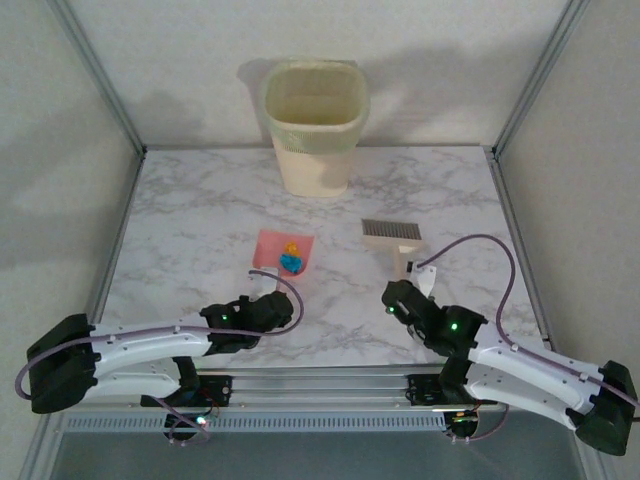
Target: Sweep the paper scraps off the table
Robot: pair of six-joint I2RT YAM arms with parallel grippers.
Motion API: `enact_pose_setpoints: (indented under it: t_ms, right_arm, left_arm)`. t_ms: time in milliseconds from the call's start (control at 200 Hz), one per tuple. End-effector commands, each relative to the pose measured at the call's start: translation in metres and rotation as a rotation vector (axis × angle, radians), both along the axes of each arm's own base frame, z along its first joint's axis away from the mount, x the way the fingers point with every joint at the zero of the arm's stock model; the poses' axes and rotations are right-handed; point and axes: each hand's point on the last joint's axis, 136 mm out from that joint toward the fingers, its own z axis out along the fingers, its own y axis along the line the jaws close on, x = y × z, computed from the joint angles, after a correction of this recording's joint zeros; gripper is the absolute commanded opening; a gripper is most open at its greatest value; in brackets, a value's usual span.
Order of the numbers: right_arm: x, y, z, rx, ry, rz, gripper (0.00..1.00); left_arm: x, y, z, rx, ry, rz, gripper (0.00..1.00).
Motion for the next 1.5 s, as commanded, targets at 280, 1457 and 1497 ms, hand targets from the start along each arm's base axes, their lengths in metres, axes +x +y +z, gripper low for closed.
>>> enact_pose_setpoints:
  t_ms: [280,1457,1497]
  right_arm:
    - [0.033,0.006,0.007,0.0,-0.178,-0.079,0.0]
    - [0.048,0.057,-0.033,0.009,-0.032,0.052,0.0]
    - [0.048,0.057,-0.033,0.01,-0.031,0.052,0.0]
  left_arm:
    - [0.003,-0.016,0.046,-0.028,-0.086,0.01,0.0]
    - [0.133,-0.11,0.285,-0.364,-0.022,-0.088,0.0]
    - [0.143,-0.116,0.292,-0.39,-0.018,-0.105,0.0]
